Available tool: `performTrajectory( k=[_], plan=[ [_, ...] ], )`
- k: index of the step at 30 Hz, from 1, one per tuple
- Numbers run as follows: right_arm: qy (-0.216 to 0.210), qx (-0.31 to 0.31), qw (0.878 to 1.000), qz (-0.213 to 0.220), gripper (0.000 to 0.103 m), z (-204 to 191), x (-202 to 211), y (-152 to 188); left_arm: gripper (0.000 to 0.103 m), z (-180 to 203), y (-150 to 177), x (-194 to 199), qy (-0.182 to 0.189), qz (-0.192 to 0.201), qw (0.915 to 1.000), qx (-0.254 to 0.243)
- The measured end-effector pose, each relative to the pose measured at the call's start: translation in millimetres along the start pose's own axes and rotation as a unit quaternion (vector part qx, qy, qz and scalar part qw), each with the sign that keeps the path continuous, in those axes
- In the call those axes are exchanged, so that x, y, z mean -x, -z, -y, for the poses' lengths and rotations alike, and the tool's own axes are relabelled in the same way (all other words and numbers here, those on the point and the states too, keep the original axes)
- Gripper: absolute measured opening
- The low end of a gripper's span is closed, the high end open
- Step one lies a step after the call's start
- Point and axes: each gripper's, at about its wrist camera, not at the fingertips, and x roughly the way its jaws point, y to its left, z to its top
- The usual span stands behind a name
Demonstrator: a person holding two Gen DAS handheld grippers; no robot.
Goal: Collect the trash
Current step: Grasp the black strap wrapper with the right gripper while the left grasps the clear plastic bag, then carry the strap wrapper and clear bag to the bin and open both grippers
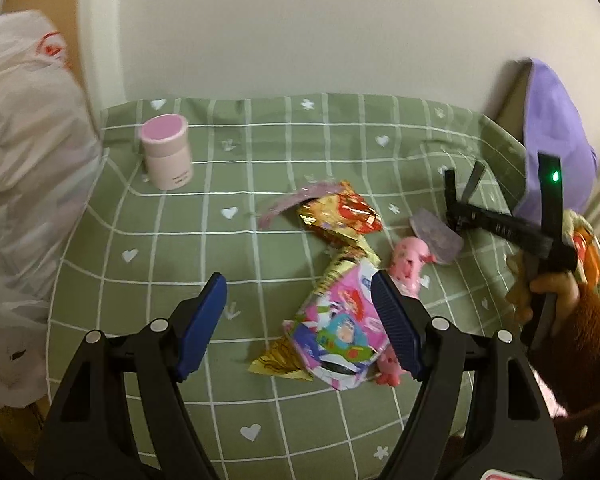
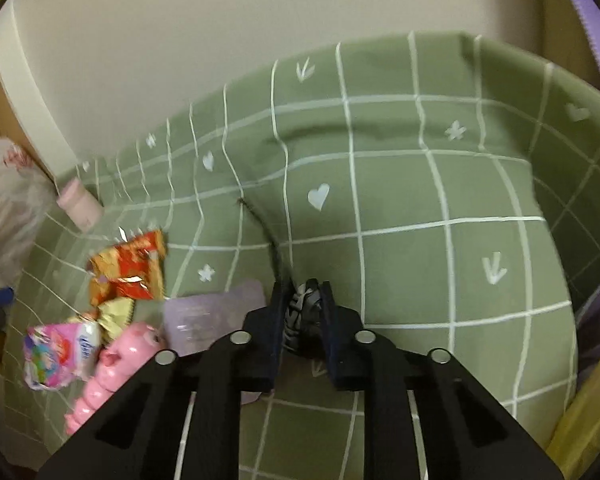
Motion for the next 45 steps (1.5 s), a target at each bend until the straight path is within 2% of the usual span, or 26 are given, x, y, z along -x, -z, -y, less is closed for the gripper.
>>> performTrajectory(
  k=[4, 8, 15, 18, 21, 23, 24, 28, 30, 32, 33, 38, 42, 45],
  plan=[
    [0.000, -0.012, 0.999, 0.038, 0.016, 6, 39, 0, 0.071, 10, -2, -5, 0.022, 0.000, 0.9995, -0.023],
    [-0.002, -0.012, 0.999, 0.048, 0.016, 7, 65, 8, 0.071, 26, -8, -14, 0.053, -0.008, 0.9982, -0.029],
    [0.010, -0.034, 0.997, 0.064, 0.016, 9, 109, 36, 0.071, 80, -21, -37, 0.129, -0.042, 0.9887, -0.064],
    [0.034, -0.027, 0.997, 0.071, 0.016, 10, 128, 49, 0.071, 99, -33, -56, 0.139, -0.045, 0.9865, -0.074],
    [0.040, -0.038, 0.996, 0.072, 0.016, 15, 142, 59, 0.070, 111, -46, -82, 0.114, -0.052, 0.9877, -0.094],
    [0.046, -0.047, 0.995, 0.075, 0.016, 18, 150, 65, 0.060, 114, -52, -104, 0.095, -0.064, 0.9880, -0.104],
    [0.048, -0.051, 0.995, 0.076, 0.016, 20, 154, 69, 0.060, 115, -56, -115, 0.087, -0.074, 0.9879, -0.105],
    [0.060, -0.055, 0.994, 0.076, 0.016, 21, 163, 81, 0.056, 120, -63, -149, 0.088, -0.112, 0.9850, -0.097],
    [0.065, -0.059, 0.993, 0.074, 0.016, 23, 166, 86, 0.051, 123, -64, -158, 0.083, -0.123, 0.9847, -0.092],
    [0.069, -0.062, 0.993, 0.074, 0.016, 23, 170, 91, 0.040, 126, -64, -166, 0.093, -0.137, 0.9823, -0.087],
    [0.072, -0.064, 0.993, 0.074, 0.016, 24, 171, 94, 0.040, 129, -63, -167, 0.093, -0.139, 0.9820, -0.088],
    [0.076, -0.074, 0.992, 0.074, 0.016, 24, 174, 100, 0.008, 137, -58, -164, 0.090, -0.132, 0.9813, -0.107],
    [0.077, -0.074, 0.991, 0.079, 0.016, 22, 180, 103, 0.004, 143, -55, -146, 0.092, -0.108, 0.9823, -0.122],
    [0.078, -0.073, 0.990, 0.088, 0.016, 22, 187, 104, 0.002, 146, -52, -114, 0.108, -0.076, 0.9840, -0.120]
  ],
)
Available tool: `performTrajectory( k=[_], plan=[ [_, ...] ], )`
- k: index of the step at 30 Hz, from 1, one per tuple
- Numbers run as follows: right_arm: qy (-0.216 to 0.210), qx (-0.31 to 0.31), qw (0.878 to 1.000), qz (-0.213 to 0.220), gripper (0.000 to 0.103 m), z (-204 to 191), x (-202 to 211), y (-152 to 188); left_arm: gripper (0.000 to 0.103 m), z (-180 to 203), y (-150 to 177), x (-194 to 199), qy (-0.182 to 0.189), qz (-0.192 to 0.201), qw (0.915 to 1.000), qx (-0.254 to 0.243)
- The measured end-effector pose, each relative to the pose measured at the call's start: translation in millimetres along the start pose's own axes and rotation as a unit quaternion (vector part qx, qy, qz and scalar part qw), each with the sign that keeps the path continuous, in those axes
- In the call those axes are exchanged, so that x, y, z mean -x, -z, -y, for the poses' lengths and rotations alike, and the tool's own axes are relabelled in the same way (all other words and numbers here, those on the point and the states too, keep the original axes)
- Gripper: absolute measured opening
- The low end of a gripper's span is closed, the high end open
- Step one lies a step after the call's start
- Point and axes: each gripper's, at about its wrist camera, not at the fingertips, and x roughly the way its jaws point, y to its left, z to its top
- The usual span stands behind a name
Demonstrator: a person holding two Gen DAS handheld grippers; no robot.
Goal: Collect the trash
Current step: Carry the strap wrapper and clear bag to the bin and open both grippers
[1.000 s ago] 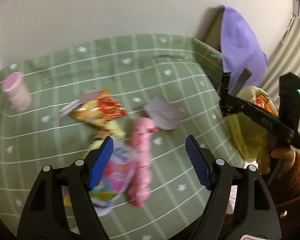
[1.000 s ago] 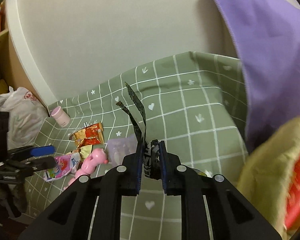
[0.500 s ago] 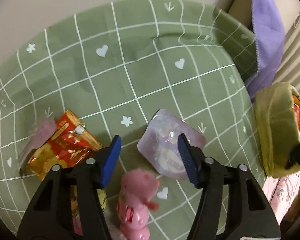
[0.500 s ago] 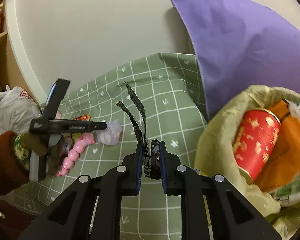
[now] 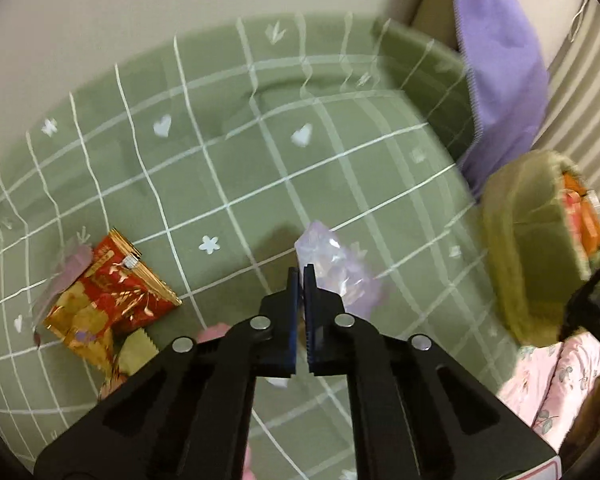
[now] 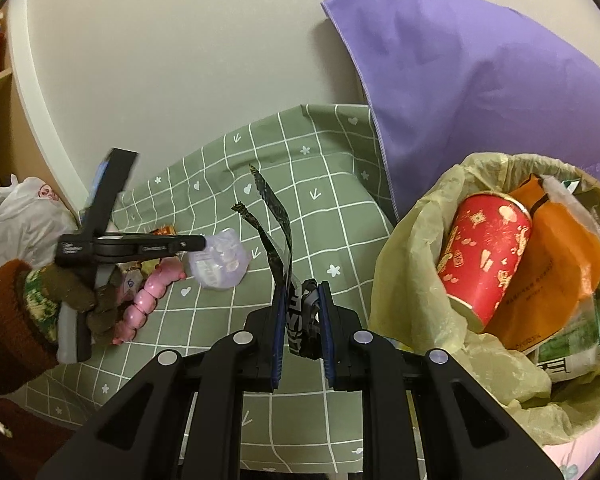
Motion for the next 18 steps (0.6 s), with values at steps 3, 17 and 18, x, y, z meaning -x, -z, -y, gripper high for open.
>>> performTrajectory(
  k=[3, 17, 18],
  plan=[
    [0.002, -0.001, 1.000, 0.013, 0.016, 0, 8, -3, 0.002, 9, 0, 29, 0.016, 0.030, 0.9994, 0.000],
    [0.049, 0.000, 0.989, 0.143, 0.016, 23, 125, -52, 0.002, 114, -61, 160, 0.141, 0.180, 0.9705, -0.078],
    [0.050, -0.003, 0.988, 0.146, 0.016, 25, 130, -54, 0.002, 126, -64, 164, 0.150, 0.185, 0.9670, -0.091]
  ],
)
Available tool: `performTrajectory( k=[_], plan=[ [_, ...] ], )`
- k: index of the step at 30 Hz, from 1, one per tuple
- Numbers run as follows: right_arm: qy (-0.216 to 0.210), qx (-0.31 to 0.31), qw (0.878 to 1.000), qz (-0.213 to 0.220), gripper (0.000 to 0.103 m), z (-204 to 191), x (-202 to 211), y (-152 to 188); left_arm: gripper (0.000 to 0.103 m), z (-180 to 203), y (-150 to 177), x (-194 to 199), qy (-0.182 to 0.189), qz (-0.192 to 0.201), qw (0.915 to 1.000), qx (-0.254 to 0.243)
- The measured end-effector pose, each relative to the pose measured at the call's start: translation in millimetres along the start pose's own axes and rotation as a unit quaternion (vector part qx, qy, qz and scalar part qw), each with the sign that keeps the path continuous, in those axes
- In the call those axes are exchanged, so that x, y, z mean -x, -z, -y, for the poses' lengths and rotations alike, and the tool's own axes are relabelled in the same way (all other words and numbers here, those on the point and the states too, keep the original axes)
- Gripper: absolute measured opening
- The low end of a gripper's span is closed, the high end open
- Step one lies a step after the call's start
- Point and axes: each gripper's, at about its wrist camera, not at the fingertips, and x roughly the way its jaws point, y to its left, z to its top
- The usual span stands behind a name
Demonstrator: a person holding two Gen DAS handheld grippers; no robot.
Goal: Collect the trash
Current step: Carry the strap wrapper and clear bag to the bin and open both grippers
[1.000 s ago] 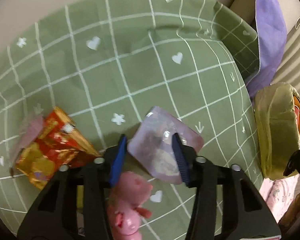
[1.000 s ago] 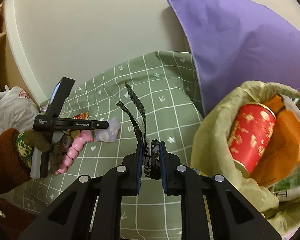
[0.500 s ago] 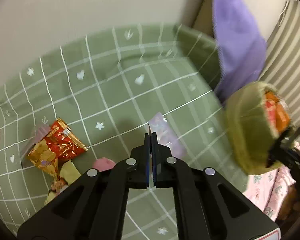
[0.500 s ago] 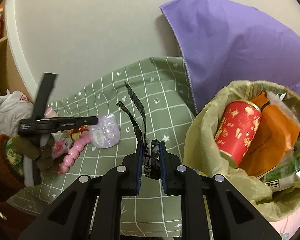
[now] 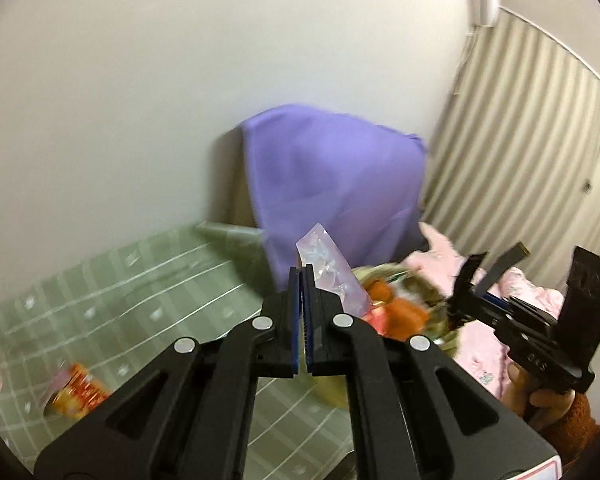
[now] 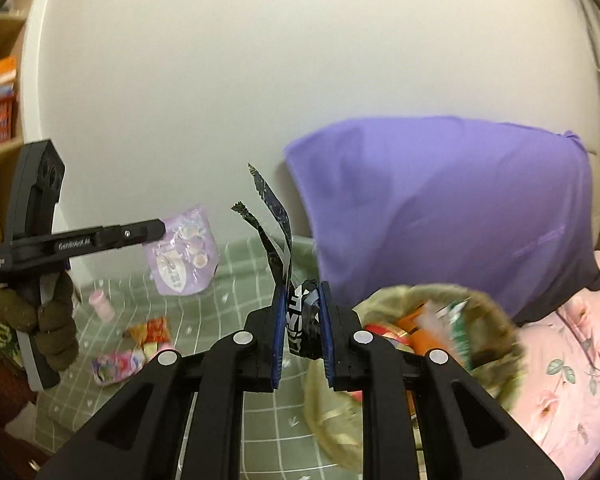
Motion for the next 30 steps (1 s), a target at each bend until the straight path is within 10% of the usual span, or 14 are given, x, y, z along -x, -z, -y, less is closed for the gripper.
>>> performTrajectory(
  k=[17, 30],
  plan=[
    [0.096, -0.049, 0.994, 0.025, 0.016, 70, 70, -5, 0.002, 85, 10, -85, 0.094, -0.068, 0.9918, -0.054],
    [0.089, -0.074, 0.992, -0.046, 0.016, 112, 15, 24, 0.002, 116, 64, -173, 0.095, -0.174, 0.9771, -0.077]
  ],
)
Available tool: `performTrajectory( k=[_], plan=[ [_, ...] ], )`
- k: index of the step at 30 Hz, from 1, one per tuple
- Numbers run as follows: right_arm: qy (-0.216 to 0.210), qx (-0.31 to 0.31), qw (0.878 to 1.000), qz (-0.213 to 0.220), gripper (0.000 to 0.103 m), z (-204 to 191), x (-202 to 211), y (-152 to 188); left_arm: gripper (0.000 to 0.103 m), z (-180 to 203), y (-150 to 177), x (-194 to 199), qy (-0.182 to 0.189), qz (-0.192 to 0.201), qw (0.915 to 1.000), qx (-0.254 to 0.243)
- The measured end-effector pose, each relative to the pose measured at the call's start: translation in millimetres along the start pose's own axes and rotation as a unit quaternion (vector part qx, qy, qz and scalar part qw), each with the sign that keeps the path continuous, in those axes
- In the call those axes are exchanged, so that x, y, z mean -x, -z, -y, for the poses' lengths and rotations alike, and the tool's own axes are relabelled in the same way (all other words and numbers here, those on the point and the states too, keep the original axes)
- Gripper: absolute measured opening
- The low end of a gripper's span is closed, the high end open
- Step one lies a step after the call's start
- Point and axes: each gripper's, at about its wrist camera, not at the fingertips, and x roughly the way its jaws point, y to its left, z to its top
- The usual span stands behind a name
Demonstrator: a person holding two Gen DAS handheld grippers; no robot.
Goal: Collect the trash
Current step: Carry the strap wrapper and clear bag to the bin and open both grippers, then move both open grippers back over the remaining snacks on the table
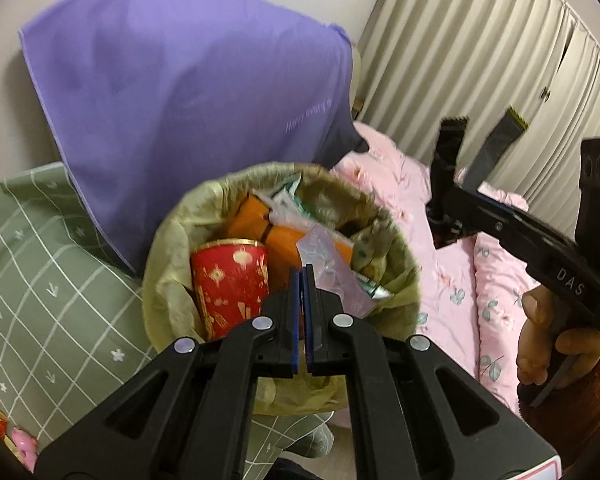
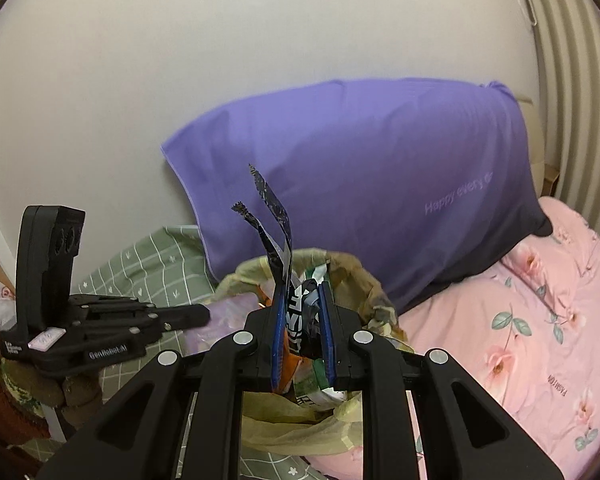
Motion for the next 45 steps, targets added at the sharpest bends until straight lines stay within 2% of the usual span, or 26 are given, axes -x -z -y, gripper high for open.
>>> performTrajectory(
  k=[6, 9, 18, 27, 31, 32, 34, 40, 43, 45],
  plan=[
    [-0.013, -0.017, 0.998, -0.059, 0.016, 16, -52, 17, 0.002, -3, 13, -36, -0.039, -0.041, 0.9982, -0.018],
    [-0.007, -0.012, 0.996, -0.089, 0.016, 18, -75, 27, 0.002, -6, 18, -42, -0.040, -0.048, 0.9979, -0.018],
    [0.019, 0.063, 0.993, -0.096, 0.016, 8, -88, 31, 0.002, -6, 25, -37, -0.043, -0.041, 0.9980, -0.020],
    [-0.010, 0.037, 0.996, -0.074, 0.016, 16, -72, 28, 0.003, -20, 18, -32, -0.018, -0.032, 0.9992, 0.018],
    [-0.012, 0.035, 0.996, -0.078, 0.018, 15, -73, 28, 0.024, -26, 15, -22, -0.007, -0.025, 0.9989, 0.039],
    [-0.010, 0.036, 0.996, -0.081, 0.020, 13, -73, 28, 0.025, -26, 14, -19, -0.008, -0.021, 0.9988, 0.042],
    [-0.012, 0.038, 0.996, -0.078, 0.036, 10, -72, 29, 0.029, -27, 11, -10, -0.012, -0.011, 0.9987, 0.047],
    [-0.012, 0.053, 0.996, -0.075, 0.037, -2, -65, 29, 0.041, -28, 13, 22, -0.032, 0.023, 0.9977, 0.056],
    [-0.030, 0.054, 0.995, -0.073, 0.045, -10, -57, 29, 0.048, -36, 17, 39, -0.037, 0.037, 0.9960, 0.072],
    [-0.046, 0.052, 0.995, -0.066, 0.045, -17, -50, 28, 0.049, -45, 24, 52, -0.043, 0.044, 0.9943, 0.087]
  ],
)
